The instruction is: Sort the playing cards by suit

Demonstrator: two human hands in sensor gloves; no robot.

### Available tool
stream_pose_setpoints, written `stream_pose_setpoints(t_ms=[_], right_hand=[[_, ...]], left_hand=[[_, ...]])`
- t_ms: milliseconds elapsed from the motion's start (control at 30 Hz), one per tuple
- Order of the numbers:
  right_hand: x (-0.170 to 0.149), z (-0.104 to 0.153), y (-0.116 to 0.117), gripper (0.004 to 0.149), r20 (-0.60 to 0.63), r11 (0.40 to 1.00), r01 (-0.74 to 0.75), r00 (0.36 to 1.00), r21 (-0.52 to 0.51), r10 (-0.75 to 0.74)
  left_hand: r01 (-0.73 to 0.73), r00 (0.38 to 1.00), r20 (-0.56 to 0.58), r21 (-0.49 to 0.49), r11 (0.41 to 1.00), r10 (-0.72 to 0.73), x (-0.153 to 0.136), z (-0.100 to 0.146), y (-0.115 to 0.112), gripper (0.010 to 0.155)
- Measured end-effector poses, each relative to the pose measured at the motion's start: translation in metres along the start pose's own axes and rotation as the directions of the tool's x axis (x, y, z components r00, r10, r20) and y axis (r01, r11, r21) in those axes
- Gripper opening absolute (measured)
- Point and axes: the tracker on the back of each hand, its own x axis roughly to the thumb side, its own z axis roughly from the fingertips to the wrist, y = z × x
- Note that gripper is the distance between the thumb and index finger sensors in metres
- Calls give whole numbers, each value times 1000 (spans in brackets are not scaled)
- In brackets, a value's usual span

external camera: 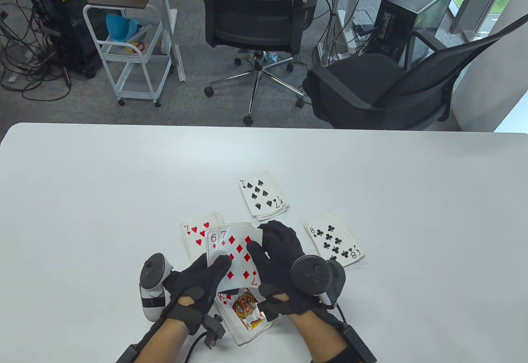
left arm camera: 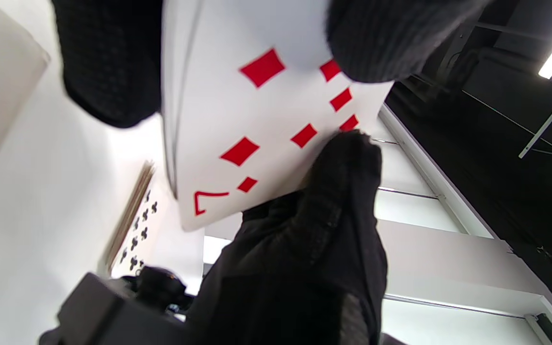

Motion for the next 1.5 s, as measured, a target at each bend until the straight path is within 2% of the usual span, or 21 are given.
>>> stream_pose_setpoints(t_ms=[233,367,500,633,700,767,800,900,967,1033,1100,1167,1333,1400,1500], right_hand=[[-7,-2,0,40,-30,1000,7,1000,-13,-8],[-13,-3,-4,41,-63,1000,15,998,-3,-15],[-21,-6,-12,41,-107,999,0,994,-33,-3],[-26,-6,-20,39,-152,996,48,987,-79,-60],[-25,-7,-20,39,-158,998,53,986,-43,-59],[-22,-9,-15,39,-167,998,27,986,61,-16],[-21,-10,-10,39,-182,987,1,983,163,29],[-17,-11,3,39,-172,933,-63,976,353,131],[-13,-9,17,39,-144,865,-95,972,492,188],[-8,-6,30,39,-133,819,-105,967,564,216],[-4,-1,43,39,-110,783,-151,957,604,269],[0,4,55,39,-63,718,-271,914,641,402],[-6,10,76,40,16,634,-470,811,615,585],[-7,9,77,42,43,617,-522,783,589,621],[-7,7,71,49,36,631,-548,770,550,637]], left_hand=[[-92,996,-11,-38,995,92,-3,-1,3,54],[-127,992,-9,2,992,127,-4,-1,7,54],[-166,985,61,51,985,163,7,2,20,52],[-208,969,156,108,972,190,20,7,33,52],[-219,964,176,109,970,198,23,8,34,52],[-226,961,185,101,969,205,24,9,32,51],[-222,961,190,98,970,201,24,9,30,52],[-204,964,190,90,975,184,25,8,29,52],[-215,962,183,49,975,202,24,6,27,52],[-209,963,185,64,976,195,23,6,26,52],[-197,966,185,68,978,182,23,6,26,52],[-195,966,187,74,978,178,22,6,27,52],[-182,968,189,84,980,164,22,7,29,52],[-178,970,185,88,980,159,23,7,28,52],[-175,971,177,83,981,158,22,7,27,52]])
